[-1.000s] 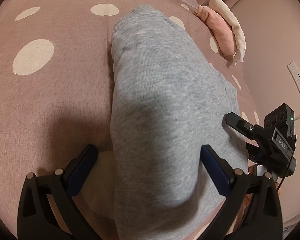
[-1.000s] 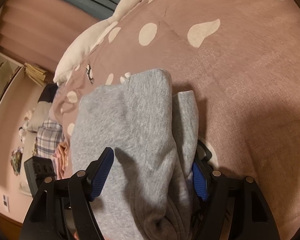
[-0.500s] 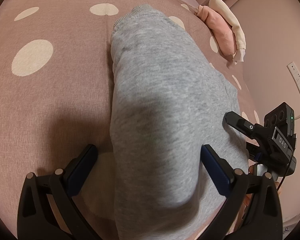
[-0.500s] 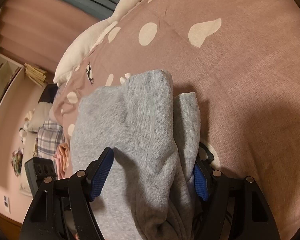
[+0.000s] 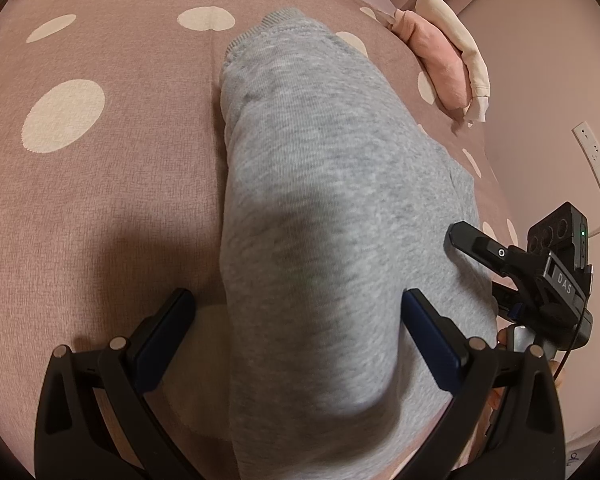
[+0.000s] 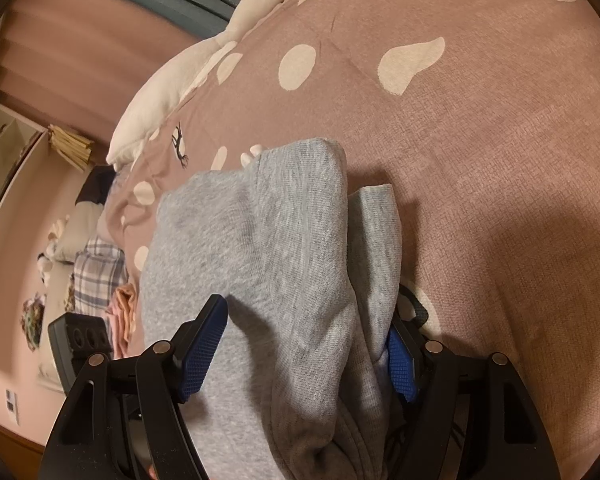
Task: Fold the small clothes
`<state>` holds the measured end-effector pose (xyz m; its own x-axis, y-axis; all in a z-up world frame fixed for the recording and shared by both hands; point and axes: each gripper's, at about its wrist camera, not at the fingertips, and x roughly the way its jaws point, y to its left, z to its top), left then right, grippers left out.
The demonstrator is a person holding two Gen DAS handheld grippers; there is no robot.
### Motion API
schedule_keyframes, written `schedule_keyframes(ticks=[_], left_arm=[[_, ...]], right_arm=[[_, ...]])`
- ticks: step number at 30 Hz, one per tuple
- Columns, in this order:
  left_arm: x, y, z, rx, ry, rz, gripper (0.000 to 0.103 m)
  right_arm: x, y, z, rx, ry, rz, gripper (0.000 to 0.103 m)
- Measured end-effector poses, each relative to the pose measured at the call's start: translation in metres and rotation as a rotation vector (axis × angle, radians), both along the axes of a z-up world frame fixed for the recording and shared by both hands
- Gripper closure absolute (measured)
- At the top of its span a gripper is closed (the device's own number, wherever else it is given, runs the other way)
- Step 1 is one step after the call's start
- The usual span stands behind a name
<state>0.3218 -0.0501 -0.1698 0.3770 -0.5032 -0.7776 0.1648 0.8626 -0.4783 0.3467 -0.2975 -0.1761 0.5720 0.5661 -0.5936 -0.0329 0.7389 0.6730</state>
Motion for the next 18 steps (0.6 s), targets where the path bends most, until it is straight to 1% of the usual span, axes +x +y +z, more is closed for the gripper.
schedule_keyframes(ticks=[18], left_arm=[[-0.0005,-0.0002,0.0001,0.0,-0.002,-0.002,0.0]], right_arm=[[0.0001,0.0005,0.0005,-0.003,0.001,-0.001,0.03]])
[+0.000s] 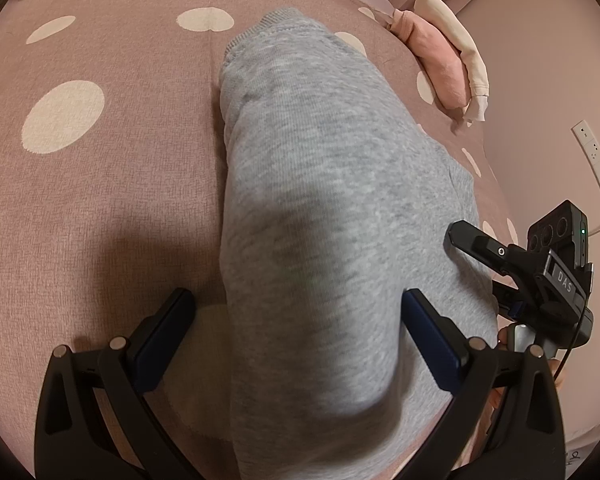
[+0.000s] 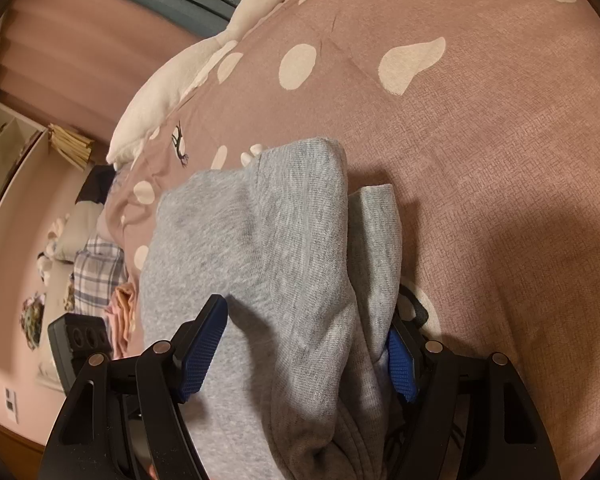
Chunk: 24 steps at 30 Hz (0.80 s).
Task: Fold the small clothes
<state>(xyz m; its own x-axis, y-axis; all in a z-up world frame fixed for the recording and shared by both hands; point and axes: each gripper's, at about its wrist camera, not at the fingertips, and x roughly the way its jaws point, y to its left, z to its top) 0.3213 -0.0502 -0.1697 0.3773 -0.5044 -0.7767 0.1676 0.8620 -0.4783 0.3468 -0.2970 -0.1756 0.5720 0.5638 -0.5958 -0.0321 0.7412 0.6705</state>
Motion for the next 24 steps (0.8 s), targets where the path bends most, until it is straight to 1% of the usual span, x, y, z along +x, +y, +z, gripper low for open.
schedule_keyframes(ticks=[17,19,21,22,23,24], left_arm=[[-0.001,0.0,0.0,0.001,-0.002,0.0,0.0],[-0.002,-0.001,0.001,0.004,-0.008,0.003,0.001],[-0.004,-0.002,0.002,0.008,-0.017,0.009,0.002],[-0.004,-0.003,0.002,0.016,-0.023,0.011,0.003],[-0.004,-0.004,0.003,0.024,-0.029,0.011,0.004],[-0.005,-0.005,0.004,0.03,-0.036,0.009,0.007]], right_arm=[[0.0,0.001,0.001,-0.003,-0.001,-0.001,0.03],[0.0,0.003,0.0,-0.015,-0.007,0.0,0.03],[-0.002,0.007,0.002,-0.049,-0.022,0.008,0.031],[-0.003,0.011,0.002,-0.074,-0.028,0.016,0.039],[-0.003,0.016,0.003,-0.113,-0.031,0.026,0.044],[-0.004,0.019,0.004,-0.134,-0.035,0.028,0.044]])
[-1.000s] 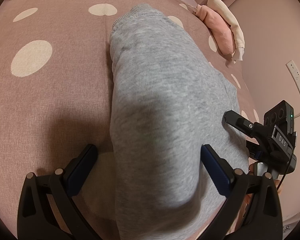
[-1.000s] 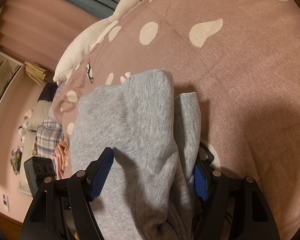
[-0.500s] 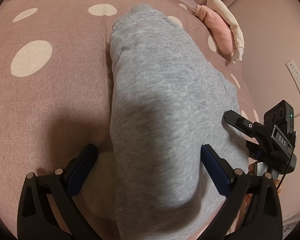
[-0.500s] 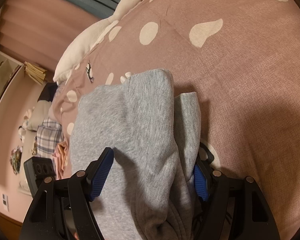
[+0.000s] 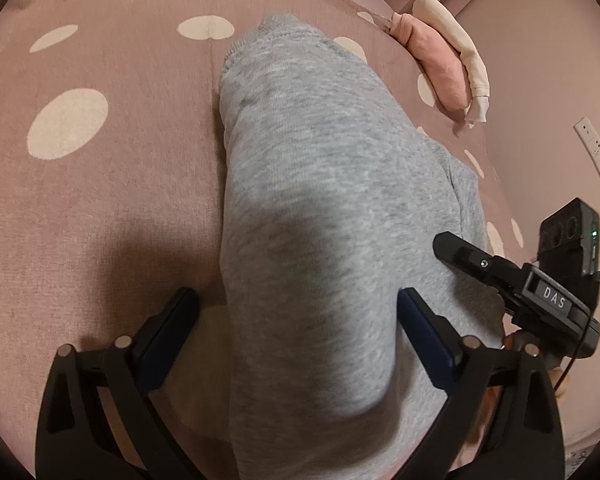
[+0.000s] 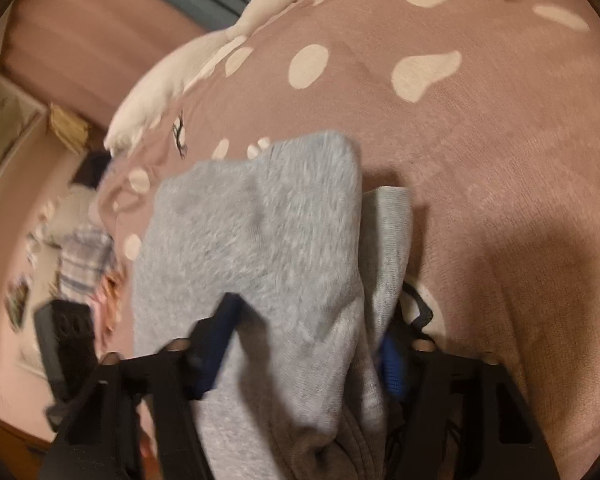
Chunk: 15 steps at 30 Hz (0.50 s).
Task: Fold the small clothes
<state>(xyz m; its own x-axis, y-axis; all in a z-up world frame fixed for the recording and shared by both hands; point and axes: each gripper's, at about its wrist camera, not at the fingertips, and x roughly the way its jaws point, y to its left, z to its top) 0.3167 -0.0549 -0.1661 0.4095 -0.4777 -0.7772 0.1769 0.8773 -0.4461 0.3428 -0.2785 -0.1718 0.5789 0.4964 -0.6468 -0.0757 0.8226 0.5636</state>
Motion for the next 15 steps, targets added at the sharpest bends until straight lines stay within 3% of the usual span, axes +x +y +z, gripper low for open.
schedule_keyframes(ticks=[2,4,11,15], left_arm=[[0.0,-0.001,0.001,0.001,-0.004,-0.004,0.011],[0.001,-0.002,0.002,-0.009,-0.006,-0.011,0.023],[-0.001,-0.004,0.008,-0.01,-0.028,-0.005,0.045],[-0.002,-0.001,0.013,-0.028,-0.043,-0.002,0.056]], right_arm=[[0.0,0.002,0.002,-0.034,-0.005,0.002,0.047],[0.001,0.004,0.003,-0.059,-0.005,0.001,0.049],[-0.01,0.016,0.017,-0.139,-0.063,0.032,0.073],[-0.019,0.026,0.031,-0.174,-0.127,0.054,0.075]])
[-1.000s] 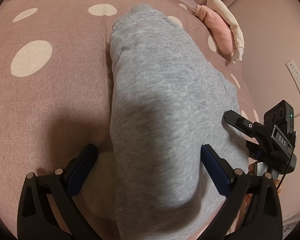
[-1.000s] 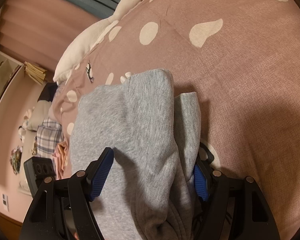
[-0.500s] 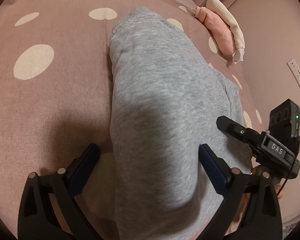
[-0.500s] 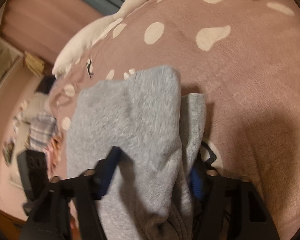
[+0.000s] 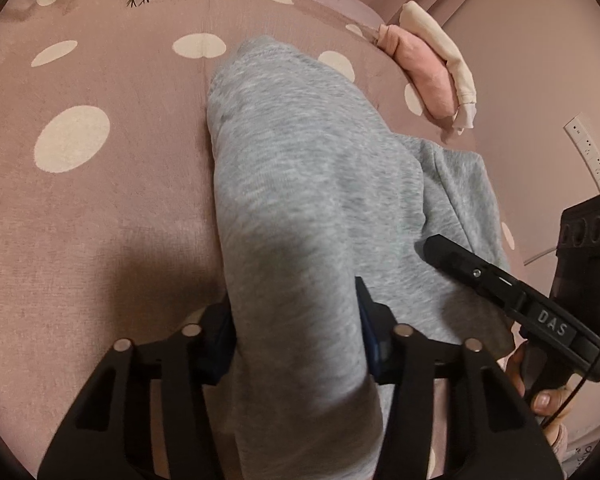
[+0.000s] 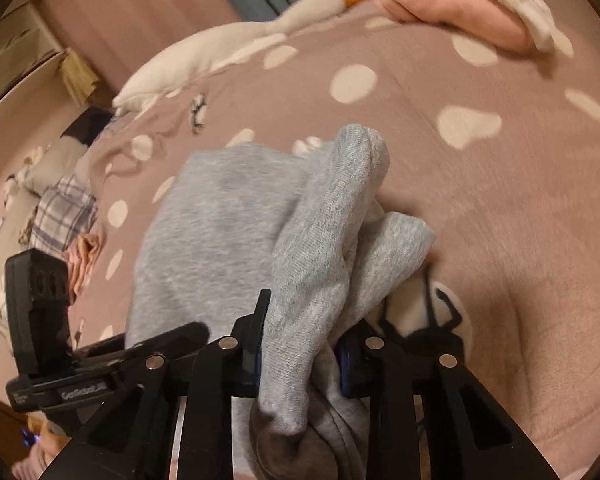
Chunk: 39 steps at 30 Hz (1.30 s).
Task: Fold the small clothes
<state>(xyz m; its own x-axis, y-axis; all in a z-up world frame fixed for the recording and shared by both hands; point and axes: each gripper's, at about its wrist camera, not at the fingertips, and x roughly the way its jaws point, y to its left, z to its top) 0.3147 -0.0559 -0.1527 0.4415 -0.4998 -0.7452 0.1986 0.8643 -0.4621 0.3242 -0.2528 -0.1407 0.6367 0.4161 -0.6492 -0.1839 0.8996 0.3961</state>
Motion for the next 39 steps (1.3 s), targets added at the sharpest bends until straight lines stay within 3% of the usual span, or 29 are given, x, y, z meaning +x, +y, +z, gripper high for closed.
schedule_keyframes(ticks=[3,7,12,18,23,29,33,37,39], left_arm=[[-0.003,0.005,0.006,-0.015,-0.017,0.008,0.06],[-0.01,0.016,0.024,0.021,-0.089,0.031,0.06],[-0.013,0.046,0.036,0.032,-0.116,0.077,0.06],[-0.022,0.087,0.027,0.071,-0.105,0.135,0.06],[-0.022,0.107,0.007,0.078,-0.04,0.15,0.058],[-0.026,0.108,0.003,0.081,-0.014,0.141,0.042],[-0.033,0.11,0.002,0.11,0.007,0.149,0.026],[-0.053,0.112,0.001,0.15,0.011,0.144,0.019],[-0.061,0.11,-0.001,0.179,0.005,0.136,0.016]], right_arm=[[-0.006,0.007,0.011,-0.018,-0.053,0.019,0.076],[-0.013,0.024,0.024,-0.031,-0.113,0.048,0.076],[-0.014,0.052,0.033,-0.03,-0.166,0.107,0.077],[-0.006,0.094,0.024,-0.03,-0.162,0.163,0.077],[-0.002,0.114,0.007,-0.029,-0.103,0.173,0.076],[-0.001,0.099,-0.006,0.014,-0.012,0.139,0.071],[-0.006,0.077,-0.019,0.083,0.055,0.102,0.066],[-0.026,0.062,-0.02,0.13,0.065,0.099,0.059],[-0.039,0.063,-0.019,0.097,0.048,0.116,0.053]])
